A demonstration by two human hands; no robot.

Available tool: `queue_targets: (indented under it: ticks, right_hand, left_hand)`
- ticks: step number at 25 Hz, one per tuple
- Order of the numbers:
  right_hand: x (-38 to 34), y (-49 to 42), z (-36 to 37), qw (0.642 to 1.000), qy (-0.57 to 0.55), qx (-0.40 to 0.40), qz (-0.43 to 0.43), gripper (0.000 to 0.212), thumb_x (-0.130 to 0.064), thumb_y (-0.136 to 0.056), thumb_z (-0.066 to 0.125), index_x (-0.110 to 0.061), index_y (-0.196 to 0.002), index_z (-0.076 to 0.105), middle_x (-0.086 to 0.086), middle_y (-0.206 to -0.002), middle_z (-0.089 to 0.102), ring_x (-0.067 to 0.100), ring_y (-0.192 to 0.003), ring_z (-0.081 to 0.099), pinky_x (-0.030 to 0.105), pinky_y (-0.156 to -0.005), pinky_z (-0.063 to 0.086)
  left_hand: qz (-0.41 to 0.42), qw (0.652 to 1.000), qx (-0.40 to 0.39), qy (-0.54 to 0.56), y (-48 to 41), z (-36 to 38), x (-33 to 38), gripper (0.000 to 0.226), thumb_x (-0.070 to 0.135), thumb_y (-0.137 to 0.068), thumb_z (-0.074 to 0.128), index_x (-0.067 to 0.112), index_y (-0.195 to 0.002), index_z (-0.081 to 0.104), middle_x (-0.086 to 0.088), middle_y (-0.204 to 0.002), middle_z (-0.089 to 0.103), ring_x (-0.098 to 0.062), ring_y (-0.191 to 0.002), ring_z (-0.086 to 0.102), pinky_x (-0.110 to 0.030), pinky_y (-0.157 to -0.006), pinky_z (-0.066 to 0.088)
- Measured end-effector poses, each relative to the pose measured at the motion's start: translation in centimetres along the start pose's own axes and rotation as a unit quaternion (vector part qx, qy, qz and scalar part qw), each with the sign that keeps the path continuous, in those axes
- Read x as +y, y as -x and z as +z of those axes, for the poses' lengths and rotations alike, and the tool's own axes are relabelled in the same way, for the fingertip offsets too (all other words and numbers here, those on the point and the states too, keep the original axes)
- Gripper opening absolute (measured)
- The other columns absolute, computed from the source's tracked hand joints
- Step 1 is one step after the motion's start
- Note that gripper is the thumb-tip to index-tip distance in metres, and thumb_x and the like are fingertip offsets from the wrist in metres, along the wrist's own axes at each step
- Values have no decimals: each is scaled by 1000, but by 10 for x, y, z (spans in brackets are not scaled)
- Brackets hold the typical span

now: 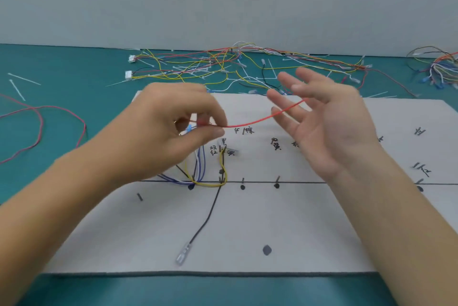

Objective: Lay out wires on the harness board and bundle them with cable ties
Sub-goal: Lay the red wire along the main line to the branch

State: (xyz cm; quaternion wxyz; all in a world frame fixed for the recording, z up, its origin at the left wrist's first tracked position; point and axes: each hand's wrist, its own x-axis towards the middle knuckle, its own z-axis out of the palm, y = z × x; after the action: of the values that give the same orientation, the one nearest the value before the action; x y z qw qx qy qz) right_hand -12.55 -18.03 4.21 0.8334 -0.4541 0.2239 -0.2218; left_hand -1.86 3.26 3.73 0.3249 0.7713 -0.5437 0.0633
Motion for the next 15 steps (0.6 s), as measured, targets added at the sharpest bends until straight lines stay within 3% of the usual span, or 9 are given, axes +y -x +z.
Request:
queue_targets:
  ticks: [3, 5, 7, 9, 11, 15]
  right_hand:
    - [2, 0, 1, 983, 155, 47, -89, 39, 3, -87, 56, -17, -119, 64, -1, -108, 77, 21, -85, 78, 33, -67, 59]
    - [4, 2, 4, 944, 283, 44, -164, 46, 5, -84, 55, -21, -121, 65, -9, -111, 74, 18, -81, 75, 35, -62, 57]
    - [11, 7, 5, 870, 442, 6, -217, 55, -4, -85, 55, -29, -134, 59, -16, -125, 67, 13, -85, 69, 34, -70, 54]
    - [21, 15, 7, 783, 581, -37, -221, 60, -20, -87, 56, -34, -145, 49, -15, -136, 61, 13, -111, 61, 32, -90, 49]
    - [29, 23, 10, 734, 641, -68, -215, 60, -31, -87, 54, -33, -146, 46, -10, -138, 58, 17, -126, 49, 37, -97, 44]
    - [35, 36, 15, 696, 675, -133, -206, 49, -29, -89, 54, -26, -138, 51, -10, -143, 53, 19, -129, 39, 43, -104, 45]
  left_hand:
    - [-62, 997, -15, 31, 11, -7, -25, 9, 30, -90, 76, 36, -94, 79, 8, -74, 62, -18, -57, 42, -28, -52, 37]
    - [-113, 993, -8, 22, 20, -15, -43, 12, 30, -89, 76, 41, -92, 78, 12, -72, 64, -15, -53, 42, -29, -51, 40]
    - [-149, 989, 7, 5, 26, -23, -60, 16, 27, -89, 78, 43, -90, 77, 18, -65, 61, -8, -49, 41, -15, -45, 34]
    - [-176, 984, 5, -12, 30, -28, -71, 19, 26, -87, 80, 45, -89, 77, 20, -62, 59, -4, -48, 42, -8, -44, 29]
    - [-192, 981, 4, -21, 33, -31, -79, 20, 28, -86, 81, 47, -91, 77, 21, -61, 59, -4, -47, 43, -12, -45, 32]
    - [-209, 977, -8, -46, 35, -33, -86, 21, 33, -85, 82, 50, -94, 76, 21, -63, 60, -4, -46, 43, -18, -48, 36]
